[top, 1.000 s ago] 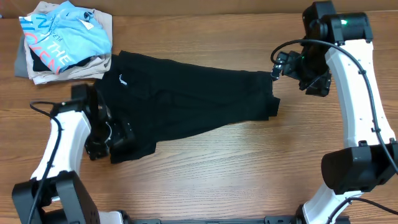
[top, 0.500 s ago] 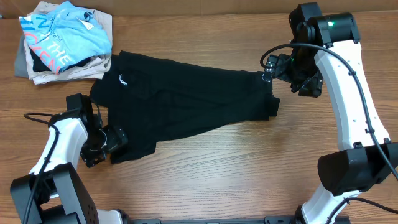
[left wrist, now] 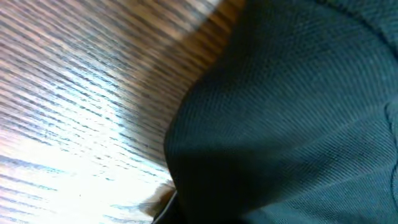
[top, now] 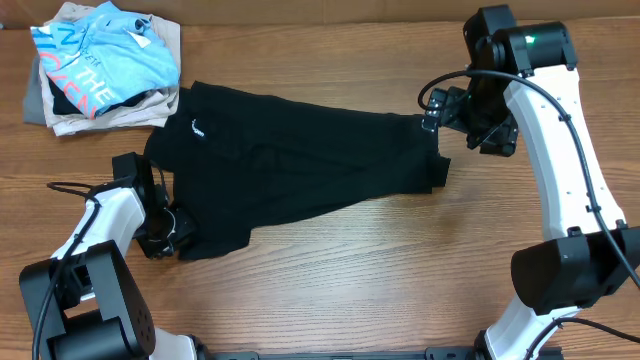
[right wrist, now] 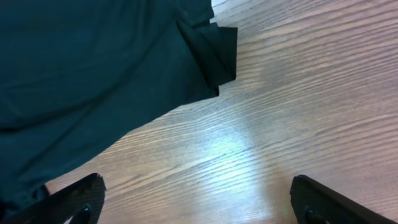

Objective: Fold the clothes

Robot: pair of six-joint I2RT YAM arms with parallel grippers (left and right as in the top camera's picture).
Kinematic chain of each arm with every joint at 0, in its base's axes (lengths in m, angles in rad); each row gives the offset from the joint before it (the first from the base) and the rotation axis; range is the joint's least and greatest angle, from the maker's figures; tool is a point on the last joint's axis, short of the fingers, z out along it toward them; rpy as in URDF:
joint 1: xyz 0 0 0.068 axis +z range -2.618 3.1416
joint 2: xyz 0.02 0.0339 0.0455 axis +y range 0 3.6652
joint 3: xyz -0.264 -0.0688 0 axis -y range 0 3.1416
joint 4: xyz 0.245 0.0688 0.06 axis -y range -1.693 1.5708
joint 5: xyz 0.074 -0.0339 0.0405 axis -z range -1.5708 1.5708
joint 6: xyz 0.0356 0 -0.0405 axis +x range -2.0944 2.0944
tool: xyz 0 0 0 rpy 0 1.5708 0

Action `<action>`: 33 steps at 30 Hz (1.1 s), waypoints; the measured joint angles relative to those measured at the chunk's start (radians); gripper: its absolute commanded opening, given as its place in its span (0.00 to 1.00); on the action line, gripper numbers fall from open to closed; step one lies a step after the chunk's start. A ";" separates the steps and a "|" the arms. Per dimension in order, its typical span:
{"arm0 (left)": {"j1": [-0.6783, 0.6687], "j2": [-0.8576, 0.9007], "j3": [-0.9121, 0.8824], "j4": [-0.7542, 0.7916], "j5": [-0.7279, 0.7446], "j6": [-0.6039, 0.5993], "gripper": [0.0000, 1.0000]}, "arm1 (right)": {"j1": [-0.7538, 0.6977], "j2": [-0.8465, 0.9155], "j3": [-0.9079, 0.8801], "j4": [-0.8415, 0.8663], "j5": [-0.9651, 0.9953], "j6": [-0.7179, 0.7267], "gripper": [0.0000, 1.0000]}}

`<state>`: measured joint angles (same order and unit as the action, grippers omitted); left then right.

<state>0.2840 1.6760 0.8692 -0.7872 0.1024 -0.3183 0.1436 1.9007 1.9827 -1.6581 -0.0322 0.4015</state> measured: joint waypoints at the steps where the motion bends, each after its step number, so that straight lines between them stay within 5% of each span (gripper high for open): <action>1: 0.000 0.000 0.000 0.000 0.002 0.000 0.04 | 0.000 0.000 -0.021 0.014 -0.001 0.002 0.98; 20: 0.000 0.002 0.001 -0.020 0.021 0.000 0.04 | 0.000 0.007 -0.547 0.622 -0.077 -0.077 0.87; 22: 0.000 0.002 0.001 -0.021 0.029 0.000 0.04 | 0.000 0.018 -0.559 0.652 -0.082 -0.083 0.79; 25: 0.000 0.004 0.001 -0.023 0.045 0.000 0.04 | 0.000 0.037 -0.564 0.682 -0.084 -0.097 0.51; 33: 0.000 0.006 0.001 -0.025 0.060 0.000 0.05 | 0.000 0.049 -0.566 0.685 -0.082 -0.092 0.49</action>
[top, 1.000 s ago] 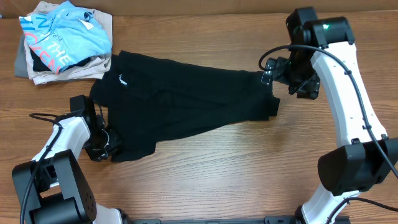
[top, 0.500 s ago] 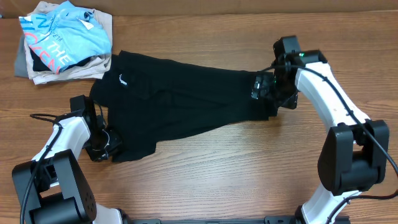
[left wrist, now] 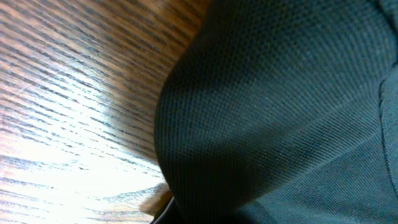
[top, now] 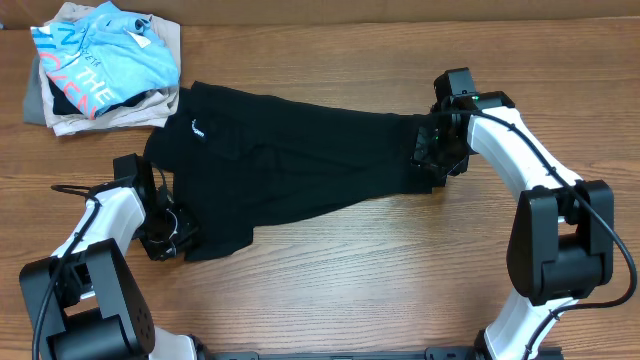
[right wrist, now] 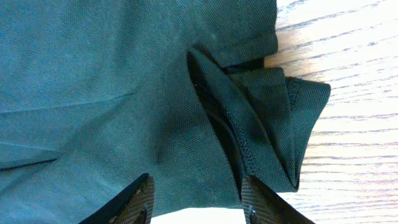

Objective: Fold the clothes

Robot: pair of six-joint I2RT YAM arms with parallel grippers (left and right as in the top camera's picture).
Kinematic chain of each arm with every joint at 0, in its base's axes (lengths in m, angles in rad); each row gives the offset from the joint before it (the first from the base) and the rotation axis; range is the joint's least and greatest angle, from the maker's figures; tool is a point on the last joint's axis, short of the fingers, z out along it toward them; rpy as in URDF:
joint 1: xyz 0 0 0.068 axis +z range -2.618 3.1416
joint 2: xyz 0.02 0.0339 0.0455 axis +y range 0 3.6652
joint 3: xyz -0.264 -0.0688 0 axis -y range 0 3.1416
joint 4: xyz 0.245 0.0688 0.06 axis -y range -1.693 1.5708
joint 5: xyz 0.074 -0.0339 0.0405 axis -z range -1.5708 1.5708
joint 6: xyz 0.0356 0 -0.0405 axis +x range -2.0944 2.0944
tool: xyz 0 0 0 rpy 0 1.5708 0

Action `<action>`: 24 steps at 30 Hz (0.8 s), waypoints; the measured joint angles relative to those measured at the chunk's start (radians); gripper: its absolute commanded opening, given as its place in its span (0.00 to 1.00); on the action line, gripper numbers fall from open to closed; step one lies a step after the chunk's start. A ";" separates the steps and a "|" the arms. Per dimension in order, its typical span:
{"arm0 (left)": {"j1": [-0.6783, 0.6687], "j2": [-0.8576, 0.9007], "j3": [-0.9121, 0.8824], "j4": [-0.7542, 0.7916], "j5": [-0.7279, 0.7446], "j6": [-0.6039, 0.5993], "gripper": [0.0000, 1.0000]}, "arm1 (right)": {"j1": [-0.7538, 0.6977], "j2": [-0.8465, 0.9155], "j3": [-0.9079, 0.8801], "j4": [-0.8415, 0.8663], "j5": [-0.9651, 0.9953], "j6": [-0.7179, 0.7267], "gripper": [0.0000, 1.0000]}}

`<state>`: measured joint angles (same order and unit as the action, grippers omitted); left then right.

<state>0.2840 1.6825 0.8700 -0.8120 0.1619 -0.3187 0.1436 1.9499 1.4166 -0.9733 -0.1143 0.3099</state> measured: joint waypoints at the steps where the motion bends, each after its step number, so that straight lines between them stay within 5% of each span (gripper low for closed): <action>1: 0.000 0.000 0.000 0.000 0.000 0.000 0.05 | 0.000 0.003 0.000 -0.002 0.003 0.000 0.49; 10: 0.000 0.000 0.000 0.000 0.002 0.000 0.06 | 0.000 0.077 0.000 -0.012 0.015 -0.002 0.35; 20: 0.000 0.004 0.004 -0.042 0.007 0.000 0.04 | 0.000 0.082 0.001 -0.035 0.018 -0.002 0.04; 24: 0.000 0.012 0.043 -0.127 0.007 0.001 0.04 | 0.000 0.082 0.022 -0.097 0.028 0.021 0.04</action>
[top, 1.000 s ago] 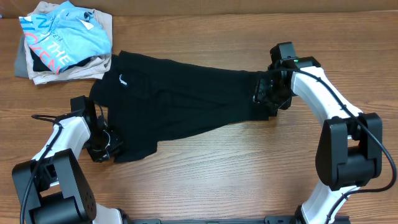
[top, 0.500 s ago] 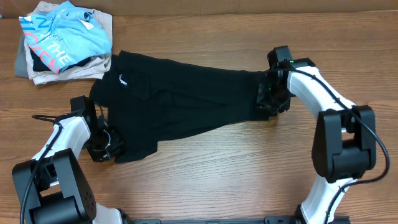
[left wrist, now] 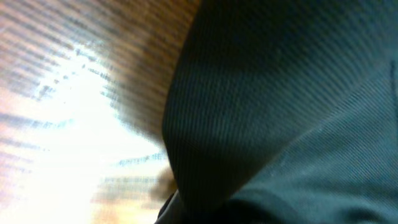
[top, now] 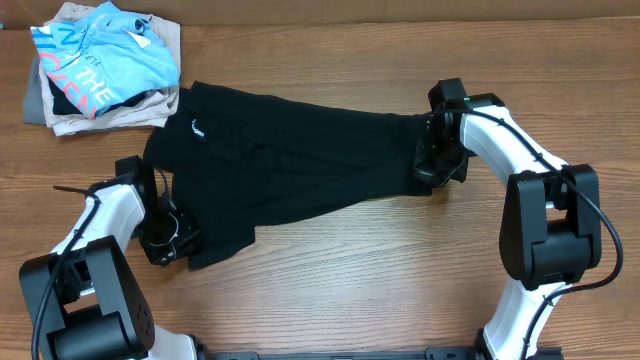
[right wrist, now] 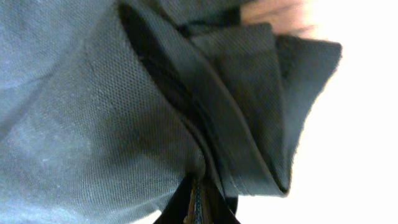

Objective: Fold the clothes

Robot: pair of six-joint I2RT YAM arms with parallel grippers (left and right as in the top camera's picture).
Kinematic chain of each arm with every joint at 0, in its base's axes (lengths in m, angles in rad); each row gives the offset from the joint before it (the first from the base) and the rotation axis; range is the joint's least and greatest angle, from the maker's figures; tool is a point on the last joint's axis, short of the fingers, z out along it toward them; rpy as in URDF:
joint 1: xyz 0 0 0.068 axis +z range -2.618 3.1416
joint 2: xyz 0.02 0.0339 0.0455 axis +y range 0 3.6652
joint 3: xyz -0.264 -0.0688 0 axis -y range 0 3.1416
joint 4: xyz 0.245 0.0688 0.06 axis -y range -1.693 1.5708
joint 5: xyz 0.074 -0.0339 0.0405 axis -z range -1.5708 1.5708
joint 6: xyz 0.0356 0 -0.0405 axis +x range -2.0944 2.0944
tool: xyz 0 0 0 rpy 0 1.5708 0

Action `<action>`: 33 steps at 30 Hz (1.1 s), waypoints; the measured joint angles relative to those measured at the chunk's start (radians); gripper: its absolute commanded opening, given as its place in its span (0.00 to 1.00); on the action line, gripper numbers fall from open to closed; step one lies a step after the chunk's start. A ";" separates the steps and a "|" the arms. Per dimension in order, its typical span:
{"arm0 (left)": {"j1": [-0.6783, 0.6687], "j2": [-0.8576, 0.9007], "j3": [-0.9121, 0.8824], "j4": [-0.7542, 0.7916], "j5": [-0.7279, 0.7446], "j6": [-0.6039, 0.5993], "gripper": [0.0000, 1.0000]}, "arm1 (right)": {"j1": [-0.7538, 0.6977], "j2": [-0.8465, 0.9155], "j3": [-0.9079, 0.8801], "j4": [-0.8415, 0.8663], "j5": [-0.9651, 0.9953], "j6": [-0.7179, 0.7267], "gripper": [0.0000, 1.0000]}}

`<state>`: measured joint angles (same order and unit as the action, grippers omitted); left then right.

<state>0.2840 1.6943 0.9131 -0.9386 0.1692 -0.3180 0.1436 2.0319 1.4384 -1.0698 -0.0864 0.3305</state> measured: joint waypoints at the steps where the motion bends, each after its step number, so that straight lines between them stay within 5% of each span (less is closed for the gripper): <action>1: 0.000 0.000 0.019 -0.019 0.000 0.000 0.04 | 0.000 0.000 0.008 -0.013 0.002 0.003 0.04; 11: -0.003 -0.031 0.126 -0.156 0.003 0.008 0.04 | 0.000 -0.082 0.022 -0.138 0.014 0.031 0.04; 33: -0.054 -0.416 0.196 -0.420 0.008 -0.002 0.04 | 0.000 -0.476 0.023 -0.559 0.016 0.102 0.04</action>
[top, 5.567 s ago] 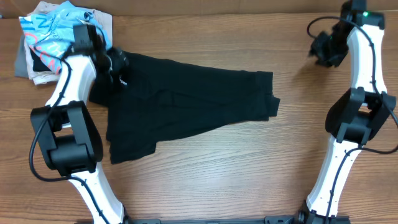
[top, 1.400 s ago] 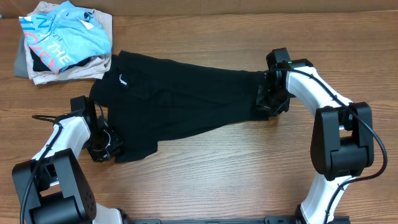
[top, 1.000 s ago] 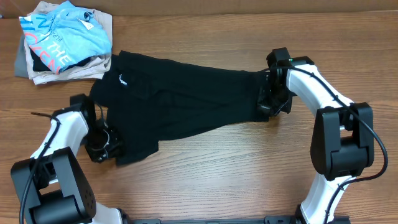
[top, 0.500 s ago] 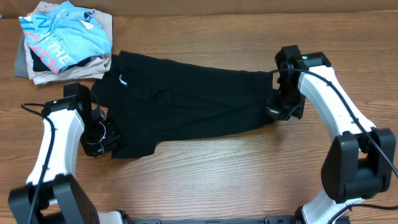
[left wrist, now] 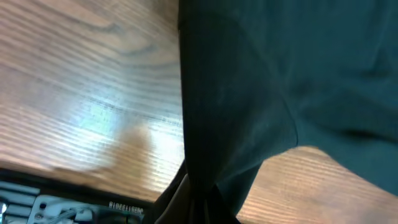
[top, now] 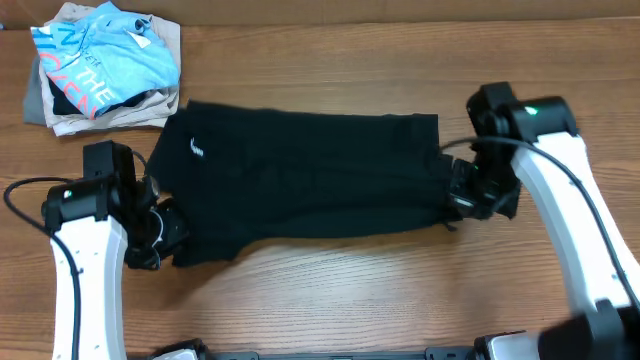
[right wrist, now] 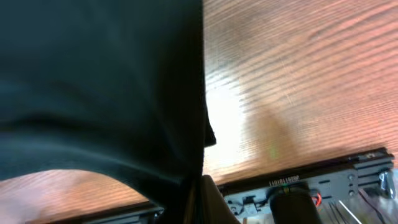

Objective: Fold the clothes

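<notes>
A black garment (top: 300, 175) with a small white logo (top: 196, 149) is stretched out wide above the wooden table (top: 350, 290). My left gripper (top: 165, 240) is shut on its lower left corner, and the cloth (left wrist: 249, 93) hangs from those jaws in the left wrist view. My right gripper (top: 462, 200) is shut on the garment's right edge; the black cloth (right wrist: 99, 81) drapes from it over the table.
A pile of folded clothes (top: 100, 65) with a light blue printed shirt on top lies at the back left corner. The table's near edge with a metal rail (right wrist: 298, 180) shows in the right wrist view.
Both grippers have lifted and drawn apart with the garment held between them. The cloth, skewed and bunched before, now spans straight and taut. The right gripper sits lower and farther right.
At first the right gripper was open above the bunched right end while the left was at the lower left corner. Then the right gripper came down onto the bunched fold and shut on it. Now both hold the garment stretched out flat and raised.
</notes>
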Robot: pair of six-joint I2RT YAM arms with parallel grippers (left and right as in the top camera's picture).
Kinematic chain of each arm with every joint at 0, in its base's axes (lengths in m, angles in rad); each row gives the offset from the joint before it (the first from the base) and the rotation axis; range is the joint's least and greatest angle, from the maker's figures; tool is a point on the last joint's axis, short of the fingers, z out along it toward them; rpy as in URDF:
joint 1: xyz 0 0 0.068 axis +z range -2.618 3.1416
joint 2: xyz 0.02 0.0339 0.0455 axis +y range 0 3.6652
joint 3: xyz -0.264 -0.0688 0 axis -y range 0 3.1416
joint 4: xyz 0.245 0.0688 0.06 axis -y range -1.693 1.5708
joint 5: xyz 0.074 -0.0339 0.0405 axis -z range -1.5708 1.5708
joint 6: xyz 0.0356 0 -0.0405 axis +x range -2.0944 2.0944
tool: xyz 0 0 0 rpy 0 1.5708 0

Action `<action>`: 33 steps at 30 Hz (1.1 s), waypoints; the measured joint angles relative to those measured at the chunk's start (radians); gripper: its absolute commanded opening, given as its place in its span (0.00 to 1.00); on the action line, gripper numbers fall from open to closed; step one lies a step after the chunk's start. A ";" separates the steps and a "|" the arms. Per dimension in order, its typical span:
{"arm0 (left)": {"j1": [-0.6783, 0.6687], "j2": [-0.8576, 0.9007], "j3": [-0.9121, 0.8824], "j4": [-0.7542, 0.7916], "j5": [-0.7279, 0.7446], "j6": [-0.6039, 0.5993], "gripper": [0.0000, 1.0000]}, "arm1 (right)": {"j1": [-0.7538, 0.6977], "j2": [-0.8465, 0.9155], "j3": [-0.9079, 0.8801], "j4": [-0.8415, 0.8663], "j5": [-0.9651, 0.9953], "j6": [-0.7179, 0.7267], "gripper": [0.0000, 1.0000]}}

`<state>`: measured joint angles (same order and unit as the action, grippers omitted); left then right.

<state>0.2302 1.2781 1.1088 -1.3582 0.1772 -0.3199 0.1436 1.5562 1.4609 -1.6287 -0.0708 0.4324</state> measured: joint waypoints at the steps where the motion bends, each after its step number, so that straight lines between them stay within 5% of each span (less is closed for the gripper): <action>1: 0.000 -0.010 0.000 -0.003 0.000 -0.002 0.04 | 0.000 -0.026 0.000 -0.006 -0.001 0.001 0.04; 8: 0.000 -0.022 0.000 0.077 0.005 -0.011 0.04 | 0.000 -0.093 -0.002 0.018 0.000 0.002 0.04; 18: -0.010 -0.003 0.002 0.298 0.034 -0.021 0.04 | 0.000 -0.081 -0.147 0.314 0.000 0.002 0.04; 33: -0.107 0.269 0.005 0.721 0.052 -0.025 0.06 | 0.000 -0.068 -0.264 0.703 0.106 0.024 0.04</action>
<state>0.1234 1.5471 1.1137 -0.6376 0.2295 -0.3447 0.1436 1.4883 1.1965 -0.9260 0.0353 0.4561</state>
